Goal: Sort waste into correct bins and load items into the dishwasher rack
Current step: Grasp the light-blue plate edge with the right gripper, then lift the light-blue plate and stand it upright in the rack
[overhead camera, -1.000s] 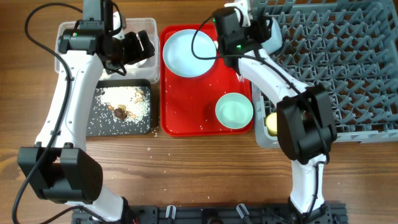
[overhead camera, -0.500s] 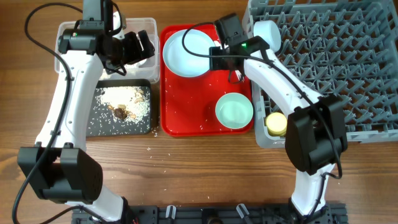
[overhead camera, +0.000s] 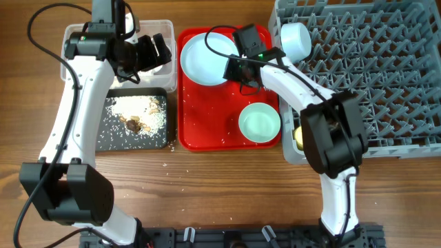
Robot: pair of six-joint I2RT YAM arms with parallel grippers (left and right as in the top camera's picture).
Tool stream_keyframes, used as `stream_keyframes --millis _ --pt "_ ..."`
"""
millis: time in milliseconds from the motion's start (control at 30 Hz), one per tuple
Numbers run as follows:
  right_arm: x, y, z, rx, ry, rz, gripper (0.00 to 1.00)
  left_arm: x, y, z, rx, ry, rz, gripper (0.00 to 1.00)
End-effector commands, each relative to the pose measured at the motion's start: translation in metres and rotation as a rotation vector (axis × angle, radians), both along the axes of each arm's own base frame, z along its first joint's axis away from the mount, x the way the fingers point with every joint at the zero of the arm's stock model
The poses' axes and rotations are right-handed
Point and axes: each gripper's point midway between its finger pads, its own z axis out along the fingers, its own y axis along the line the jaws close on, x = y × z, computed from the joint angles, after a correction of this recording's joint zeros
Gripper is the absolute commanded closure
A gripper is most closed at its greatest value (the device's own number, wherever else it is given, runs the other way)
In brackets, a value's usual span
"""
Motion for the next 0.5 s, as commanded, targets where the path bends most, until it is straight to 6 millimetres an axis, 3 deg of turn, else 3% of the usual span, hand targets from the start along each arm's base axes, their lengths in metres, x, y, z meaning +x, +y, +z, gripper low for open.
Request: stream_keyframes --millis 0,67,200,300,400,467 --pt "-0.007 0.001 -0.031 -0.01 0.062 -0.019 0.62 0.001 0.002 0.006 0.007 -0.019 0.001 0.0" --pt "-0.013 -0.001 -0.04 -0.023 0.092 -0.019 0.77 0.001 0.002 0.006 0.007 -0.018 0.001 0.0" --pt "-0.025 -0.007 -0.045 -0.05 0.145 -0.019 0.95 0.001 0.002 0.006 0.007 -0.018 0.001 0.0" --pt "-0.027 -0.008 -0.044 -0.053 0.152 -0.019 0.96 0.001 0.002 0.006 0.007 -0.018 0.001 0.0" --pt "-0.019 -0.009 -0.021 -0.042 0.102 0.001 0.96 0.001 0.002 0.006 0.007 -0.018 0.001 0.0" --pt "-0.008 -0.014 0.022 -0.031 0.017 0.036 0.96 0.001 0.002 0.006 0.007 -0.018 0.001 0.0"
